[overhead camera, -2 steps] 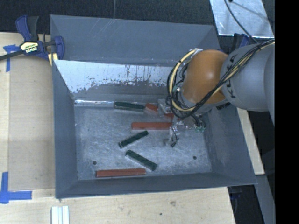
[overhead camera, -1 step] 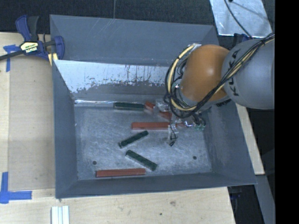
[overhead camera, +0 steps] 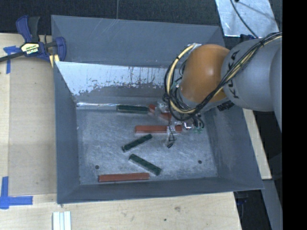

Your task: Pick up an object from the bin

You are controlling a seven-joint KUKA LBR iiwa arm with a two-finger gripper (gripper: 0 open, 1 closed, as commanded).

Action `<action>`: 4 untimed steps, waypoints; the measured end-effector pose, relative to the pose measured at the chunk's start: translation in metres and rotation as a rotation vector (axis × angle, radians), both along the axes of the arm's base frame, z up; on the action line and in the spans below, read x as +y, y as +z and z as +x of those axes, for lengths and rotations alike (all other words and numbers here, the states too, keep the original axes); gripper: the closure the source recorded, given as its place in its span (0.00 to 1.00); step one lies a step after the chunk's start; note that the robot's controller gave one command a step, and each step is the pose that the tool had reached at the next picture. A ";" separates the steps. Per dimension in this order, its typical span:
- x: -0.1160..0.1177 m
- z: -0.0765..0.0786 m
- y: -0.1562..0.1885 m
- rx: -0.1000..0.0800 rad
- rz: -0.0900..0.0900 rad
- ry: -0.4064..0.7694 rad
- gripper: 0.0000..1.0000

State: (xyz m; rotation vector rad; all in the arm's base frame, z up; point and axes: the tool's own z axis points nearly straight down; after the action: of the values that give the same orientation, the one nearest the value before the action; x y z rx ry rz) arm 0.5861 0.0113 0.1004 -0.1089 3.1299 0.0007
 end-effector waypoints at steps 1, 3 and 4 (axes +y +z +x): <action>0.001 0.006 -0.029 0.004 0.002 -0.139 0.00; 0.001 0.009 -0.027 -0.001 0.001 -0.137 1.00; 0.001 0.010 -0.006 0.003 0.000 -0.135 1.00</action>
Offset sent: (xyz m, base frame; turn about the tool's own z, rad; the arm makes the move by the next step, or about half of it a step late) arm 0.0044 0.0008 -0.0304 0.1402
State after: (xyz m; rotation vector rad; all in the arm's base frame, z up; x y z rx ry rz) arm 0.5966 0.0121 0.0942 0.1028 3.1330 0.0001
